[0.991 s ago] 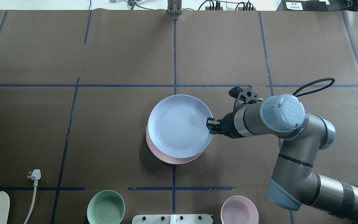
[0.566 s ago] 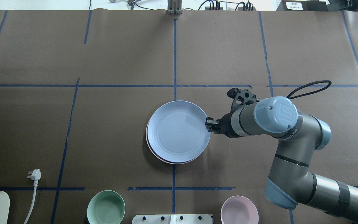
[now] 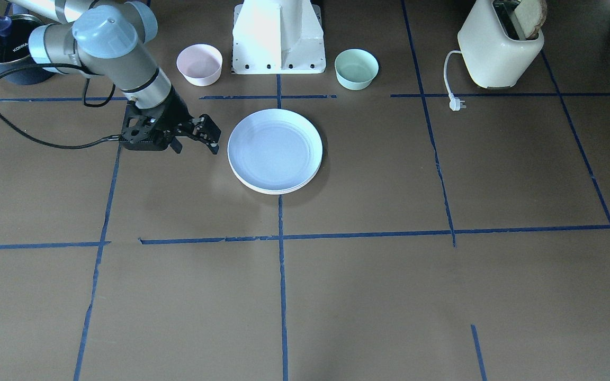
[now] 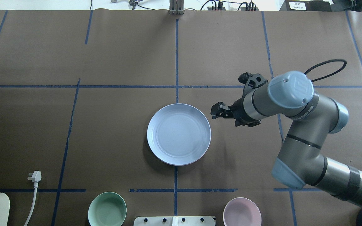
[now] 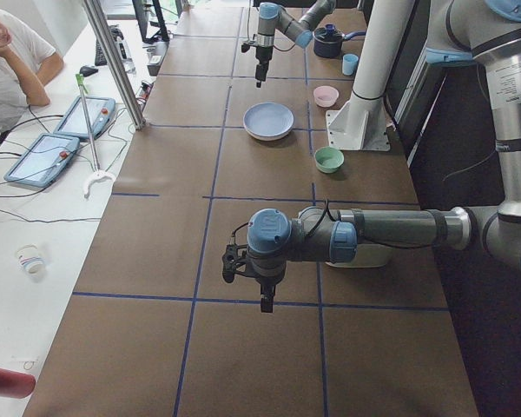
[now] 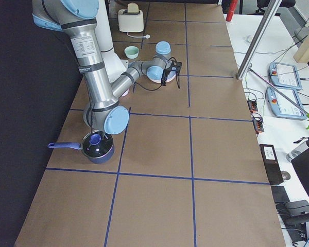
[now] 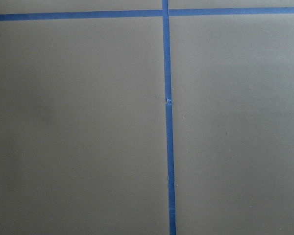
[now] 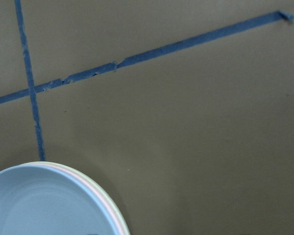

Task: Stack three plates with pink and blue
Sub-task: 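Open the right gripper and withdraw the right arm from the stack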

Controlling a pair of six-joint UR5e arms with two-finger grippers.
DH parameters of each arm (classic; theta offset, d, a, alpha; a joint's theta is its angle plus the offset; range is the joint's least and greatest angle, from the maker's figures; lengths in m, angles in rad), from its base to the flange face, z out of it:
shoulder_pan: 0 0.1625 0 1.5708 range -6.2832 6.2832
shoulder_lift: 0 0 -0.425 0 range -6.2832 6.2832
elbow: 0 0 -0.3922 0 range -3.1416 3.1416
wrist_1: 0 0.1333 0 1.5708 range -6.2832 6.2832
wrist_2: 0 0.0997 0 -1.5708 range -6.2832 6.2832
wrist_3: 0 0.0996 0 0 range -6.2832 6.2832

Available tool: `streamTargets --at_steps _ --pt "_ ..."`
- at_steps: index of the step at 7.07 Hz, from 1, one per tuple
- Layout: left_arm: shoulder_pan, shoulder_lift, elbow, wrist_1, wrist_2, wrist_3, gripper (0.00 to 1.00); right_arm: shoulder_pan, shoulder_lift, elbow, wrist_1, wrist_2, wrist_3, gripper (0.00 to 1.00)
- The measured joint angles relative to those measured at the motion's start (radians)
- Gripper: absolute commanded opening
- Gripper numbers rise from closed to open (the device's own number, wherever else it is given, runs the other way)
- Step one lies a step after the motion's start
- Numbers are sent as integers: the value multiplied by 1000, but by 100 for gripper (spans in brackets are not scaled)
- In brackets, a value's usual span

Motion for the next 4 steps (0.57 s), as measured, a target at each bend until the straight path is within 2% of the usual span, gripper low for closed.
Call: streamTargets --at_steps 2,4 --pt "1 -14 36 1 9 2 100 254 -24 -71 -155 167 -411 100" --pt "28 -41 61 10 30 9 100 512 -117 -190 -199 275 -888 100"
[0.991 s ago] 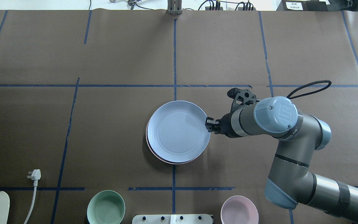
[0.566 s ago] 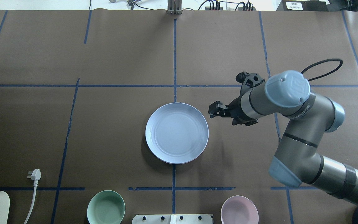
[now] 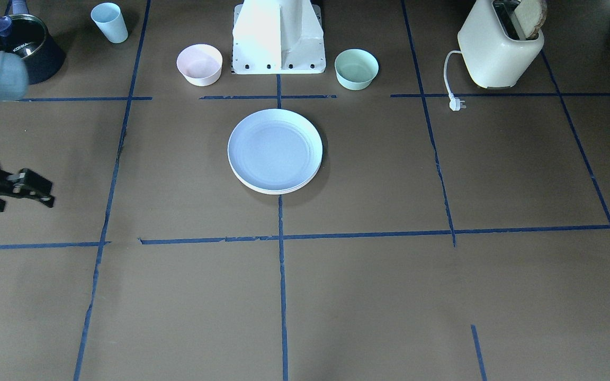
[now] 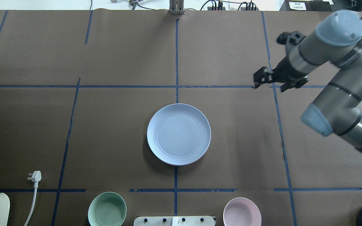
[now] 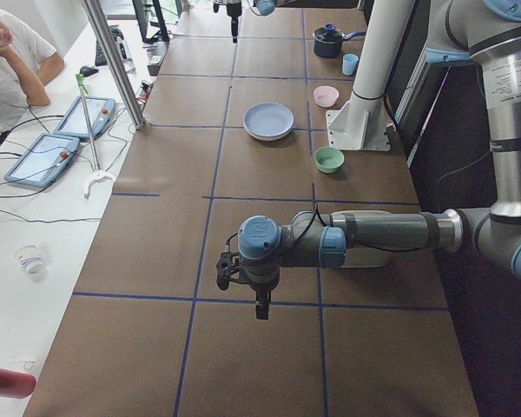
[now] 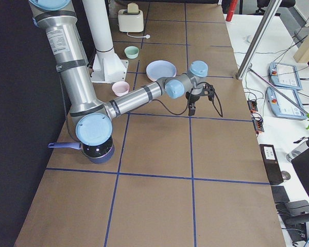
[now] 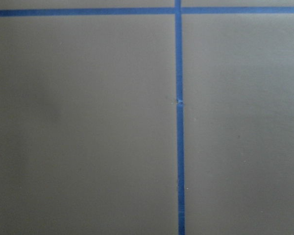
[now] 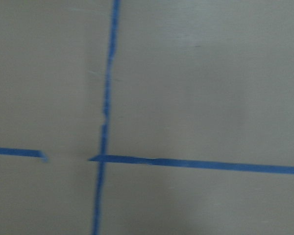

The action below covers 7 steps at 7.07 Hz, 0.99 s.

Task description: Stack three plates with pink and blue

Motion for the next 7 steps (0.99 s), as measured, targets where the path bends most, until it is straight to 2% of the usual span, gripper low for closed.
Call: streamTargets --at_steps 2,3,5,7 --pt "29 -13 2 5 10 44 100 191 -129 -74 -5 21 -393 100" --pt "31 -13 -1 24 7 87 100 257 -200 -77 -3 22 -501 100" --pt "21 -6 -17 84 4 115 100 319 -297 -50 1 13 -562 98" --pt "-1 0 -24 94 10 118 100 341 -320 -38 -7 9 -561 99"
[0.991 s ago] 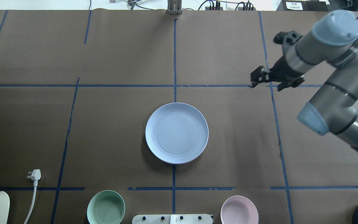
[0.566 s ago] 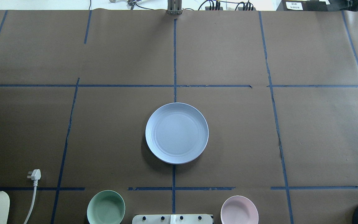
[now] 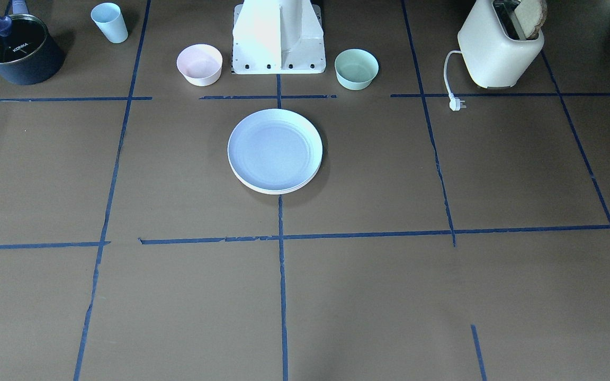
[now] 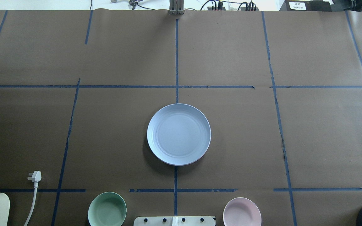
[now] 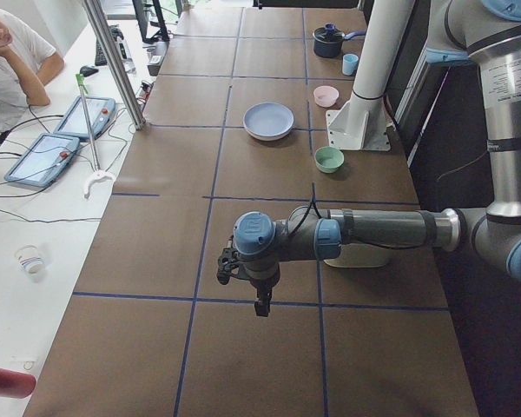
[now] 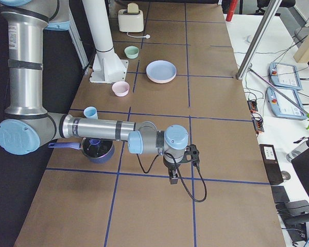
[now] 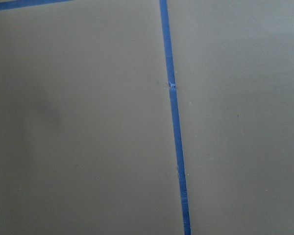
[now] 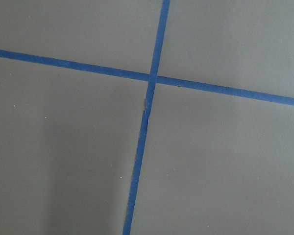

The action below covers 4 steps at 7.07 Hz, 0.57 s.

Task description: Stack three plates with pink and blue

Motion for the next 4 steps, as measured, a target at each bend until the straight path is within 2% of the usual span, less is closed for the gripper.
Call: streamTargets --at_steps 4 --pt "-6 4 -7 6 2 2 100 15 -38 51 -42 0 17 100"
